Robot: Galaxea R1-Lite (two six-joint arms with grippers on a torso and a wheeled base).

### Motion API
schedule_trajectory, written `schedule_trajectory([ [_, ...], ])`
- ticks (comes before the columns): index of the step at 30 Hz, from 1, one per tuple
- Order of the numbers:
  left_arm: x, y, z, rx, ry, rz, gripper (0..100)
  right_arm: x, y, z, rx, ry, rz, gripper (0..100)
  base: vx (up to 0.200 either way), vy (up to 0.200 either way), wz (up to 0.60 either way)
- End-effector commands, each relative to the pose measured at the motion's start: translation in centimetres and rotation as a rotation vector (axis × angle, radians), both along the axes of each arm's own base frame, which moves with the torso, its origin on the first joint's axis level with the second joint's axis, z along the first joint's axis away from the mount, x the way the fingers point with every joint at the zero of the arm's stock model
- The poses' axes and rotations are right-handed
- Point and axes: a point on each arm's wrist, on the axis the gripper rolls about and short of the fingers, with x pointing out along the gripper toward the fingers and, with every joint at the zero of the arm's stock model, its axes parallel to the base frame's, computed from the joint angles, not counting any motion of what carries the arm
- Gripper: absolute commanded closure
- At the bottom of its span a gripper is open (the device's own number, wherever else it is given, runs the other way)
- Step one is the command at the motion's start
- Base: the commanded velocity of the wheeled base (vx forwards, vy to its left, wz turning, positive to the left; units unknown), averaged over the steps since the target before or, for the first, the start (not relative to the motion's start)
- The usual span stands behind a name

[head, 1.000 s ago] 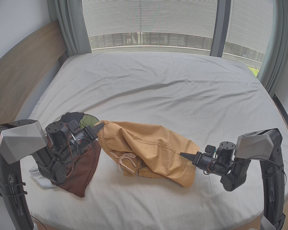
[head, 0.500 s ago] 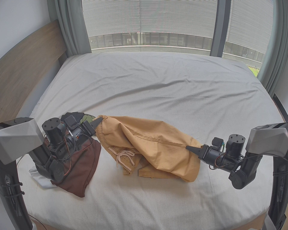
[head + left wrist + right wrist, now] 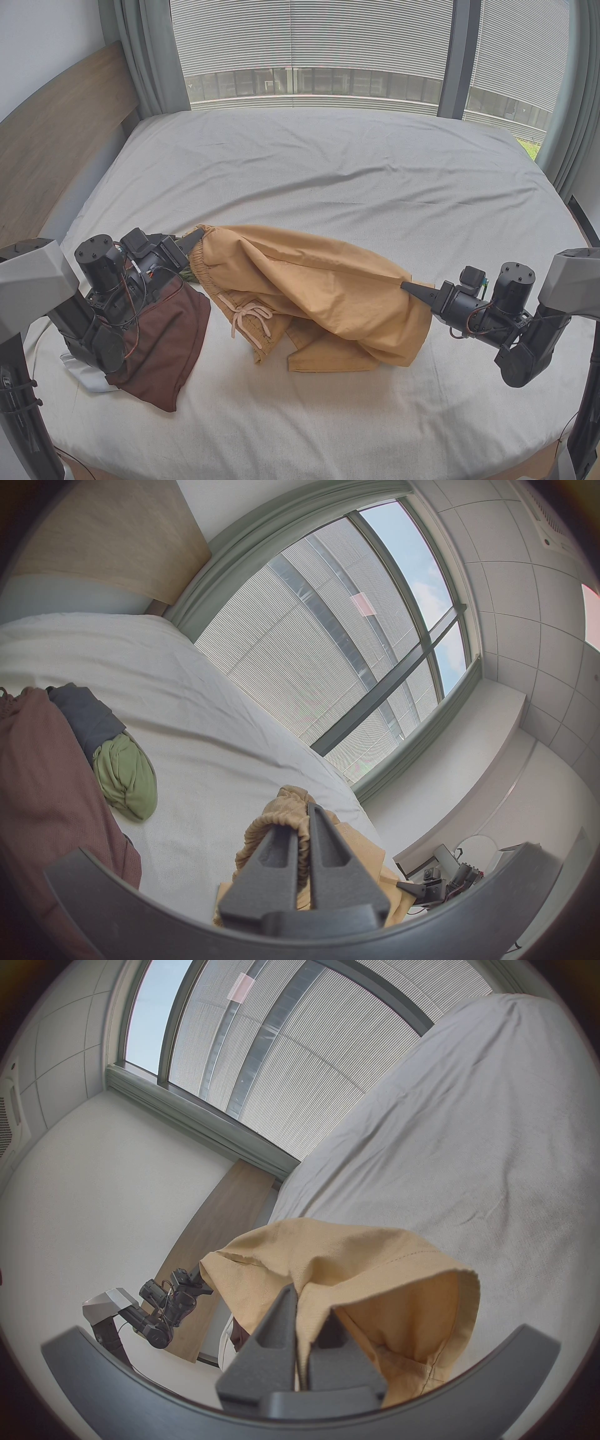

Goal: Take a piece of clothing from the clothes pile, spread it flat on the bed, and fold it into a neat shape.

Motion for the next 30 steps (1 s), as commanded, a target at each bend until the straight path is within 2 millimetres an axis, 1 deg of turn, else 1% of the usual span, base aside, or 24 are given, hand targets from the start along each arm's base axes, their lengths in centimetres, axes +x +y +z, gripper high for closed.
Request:
schedule_trajectory([
  [1, -0.3, 0.2, 0.9, -0.002, -0.023, 0.004, 100, -0.3, -0.2, 1.7, 0.013, -0.048, -0.003, 100, 0.0, 0.0, 0.0],
  [8, -1.0, 0.4, 2.0, 0.005, -0.022, 0.005, 100, -0.5, -1.4, 3.5, 0.024, -0.103, -0.035, 100, 0.0, 0.0, 0.0],
  [12, -1.7, 0.4, 2.5, 0.009, -0.014, -0.008, 100, -0.6, -1.9, 4.2, 0.028, -0.123, -0.043, 100, 0.0, 0.0, 0.0],
  [15, -2.3, 0.6, 3.2, 0.013, -0.011, -0.01, 100, -0.6, -2.5, 4.7, 0.03, -0.141, -0.061, 100, 0.0, 0.0, 0.0],
  [20, -2.3, 1.0, 3.2, 0.075, -0.014, 0.01, 100, -0.7, -3.1, 5.4, 0.034, -0.162, -0.06, 100, 0.0, 0.0, 0.0],
  [24, -2.3, 1.0, 3.1, 0.081, -0.016, 0.012, 100, -0.8, -3.2, 5.8, 0.036, -0.172, -0.052, 100, 0.0, 0.0, 0.0],
  [30, -2.2, 1.6, 3.2, 0.082, -0.019, 0.029, 100, -0.8, -3.5, 6.1, 0.038, -0.182, -0.06, 100, 0.0, 0.0, 0.0],
])
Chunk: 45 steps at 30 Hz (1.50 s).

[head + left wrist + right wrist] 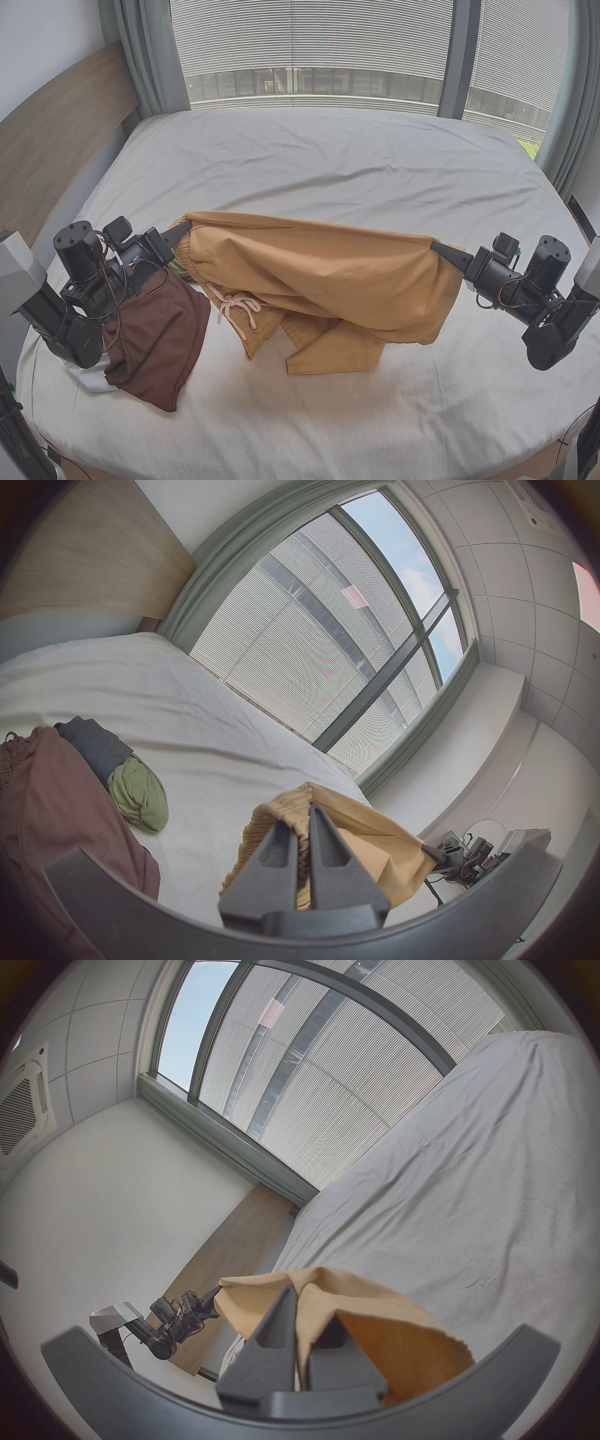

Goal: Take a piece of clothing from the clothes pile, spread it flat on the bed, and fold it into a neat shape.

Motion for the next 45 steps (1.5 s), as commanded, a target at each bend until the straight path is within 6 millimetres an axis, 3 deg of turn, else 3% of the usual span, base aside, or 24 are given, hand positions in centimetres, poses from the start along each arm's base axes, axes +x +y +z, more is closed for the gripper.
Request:
schedule_trajectory([
  [1, 0.0, 0.4, 0.1, -0.001, -0.005, 0.013, 100, -0.1, -0.3, 0.6, 0.005, -0.019, -0.011, 100, 0.0, 0.0, 0.0],
  [10, 0.3, 0.6, -0.6, 0.025, 0.013, 0.007, 100, -0.2, -1.9, 1.6, 0.004, -0.051, -0.019, 100, 0.0, 0.0, 0.0],
  [20, 0.4, 0.6, -0.9, 0.031, 0.018, 0.009, 100, -0.2, -2.0, 1.6, 0.004, -0.053, -0.016, 100, 0.0, 0.0, 0.0],
  [30, -0.4, 0.4, 0.8, 0.026, -0.028, 0.001, 100, -0.3, -1.9, 1.8, 0.004, -0.057, -0.01, 100, 0.0, 0.0, 0.0],
  [45, -3.3, 1.0, 4.3, 0.023, -0.058, 0.01, 100, -1.5, -1.7, 4.3, 0.014, -0.137, 0.001, 100, 0.0, 0.0, 0.0],
])
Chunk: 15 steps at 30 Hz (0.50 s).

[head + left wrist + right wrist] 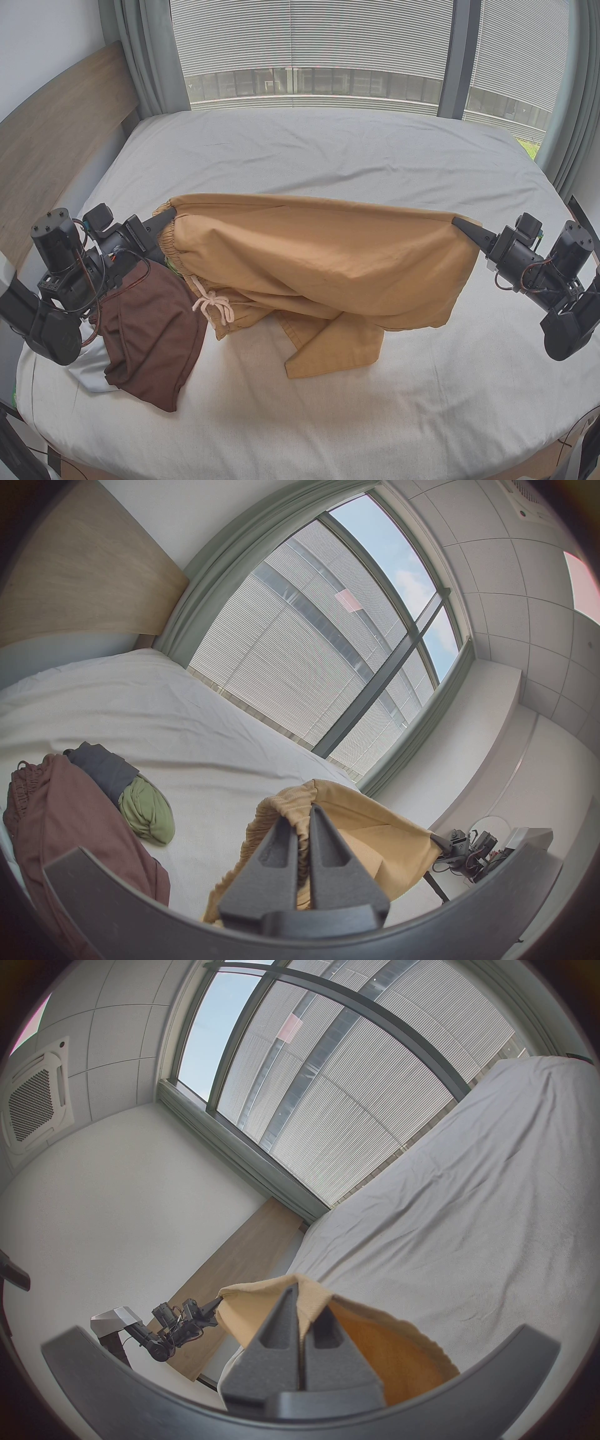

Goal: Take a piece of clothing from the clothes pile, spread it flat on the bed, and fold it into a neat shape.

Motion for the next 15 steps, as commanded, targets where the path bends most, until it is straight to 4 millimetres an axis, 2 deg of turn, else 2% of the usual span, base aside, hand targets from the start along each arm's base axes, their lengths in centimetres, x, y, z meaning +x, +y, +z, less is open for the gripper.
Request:
schedule_trajectory([
  [1, -1.4, 0.2, 1.6, -0.001, -0.017, 0.002, 100, -0.4, 0.0, 0.8, 0.002, -0.026, 0.002, 100, 0.0, 0.0, 0.0],
  [7, -1.9, 0.7, 1.7, 0.014, 0.051, 0.018, 100, 0.0, 0.0, 0.0, -0.001, -0.001, -0.001, 100, 0.0, 0.0, 0.0],
  [9, -1.7, 0.7, 1.4, 0.023, 0.056, 0.022, 100, 0.6, 0.1, -1.1, -0.006, 0.028, -0.003, 100, 0.0, 0.0, 0.0],
  [15, -0.8, 0.7, 0.5, 0.025, 0.074, 0.022, 100, 0.6, 0.0, -0.9, -0.006, 0.025, -0.004, 100, 0.0, 0.0, 0.0],
])
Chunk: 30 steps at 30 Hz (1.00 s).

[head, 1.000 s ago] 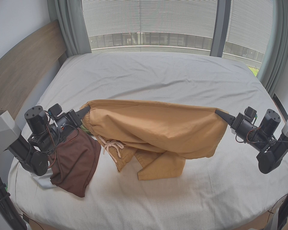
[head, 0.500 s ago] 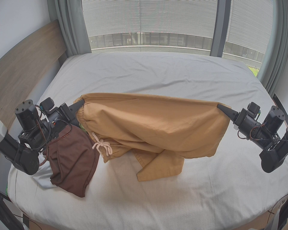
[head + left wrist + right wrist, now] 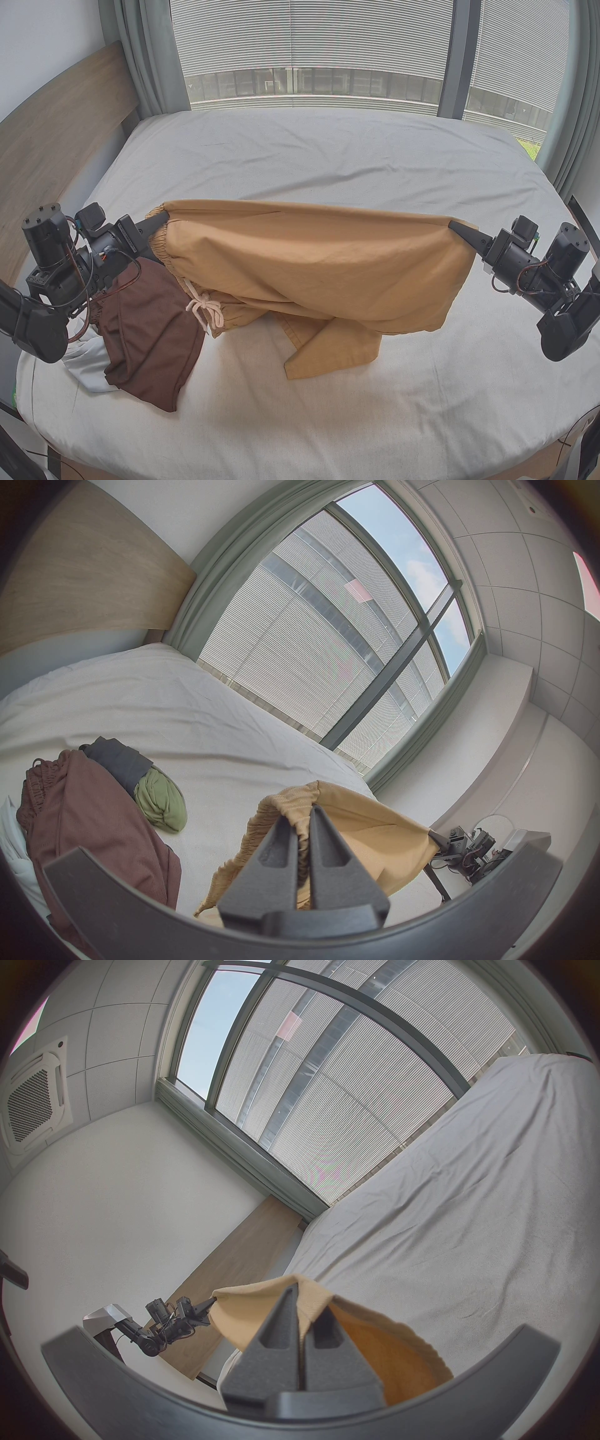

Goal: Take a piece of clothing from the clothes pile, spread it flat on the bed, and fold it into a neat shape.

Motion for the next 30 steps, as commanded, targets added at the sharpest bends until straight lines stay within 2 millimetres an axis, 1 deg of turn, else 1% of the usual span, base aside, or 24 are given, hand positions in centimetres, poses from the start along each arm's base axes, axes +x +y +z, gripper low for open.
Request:
schedule_trajectory([
  [1, 0.5, 0.0, -0.5, 0.001, 0.01, 0.001, 100, 0.2, 0.0, -0.4, -0.001, 0.012, -0.002, 100, 0.0, 0.0, 0.0],
  [3, 1.2, -0.1, -1.1, -0.002, -0.006, 0.001, 100, 0.0, 0.0, 0.0, 0.003, 0.001, 0.0, 100, 0.0, 0.0, 0.0],
  [7, 2.0, -0.2, -1.3, -0.01, -0.047, 0.007, 100, 0.1, 0.1, -0.2, 0.001, 0.008, -0.002, 100, 0.0, 0.0, 0.0],
  [11, 3.0, -0.1, -2.5, -0.017, -0.045, 0.013, 100, 0.5, -0.2, 0.0, 0.003, -0.006, -0.012, 100, 0.0, 0.0, 0.0],
  [14, 3.7, 0.0, -2.8, -0.028, -0.044, 0.017, 100, 1.2, -0.3, 0.1, 0.005, -0.018, -0.022, 100, 0.0, 0.0, 0.0],
  [17, 4.1, -0.1, -2.6, -0.05, -0.047, 0.033, 100, 2.0, -0.3, 0.0, 0.006, -0.024, -0.026, 100, 0.0, 0.0, 0.0],
  [19, 4.7, -0.2, -2.4, -0.069, -0.054, 0.051, 100, 2.8, -0.2, -0.4, 0.006, -0.025, -0.026, 100, 0.0, 0.0, 0.0],
  [26, 6.1, -0.3, -3.5, -0.073, -0.039, 0.079, 100, 5.5, 0.0, -2.3, 0.004, -0.009, -0.028, 100, 0.0, 0.0, 0.0],
  [30, 6.8, -0.6, -3.7, -0.074, -0.044, 0.076, 100, 6.8, 0.1, -2.5, 0.007, -0.028, -0.029, 100, 0.0, 0.0, 0.0],
])
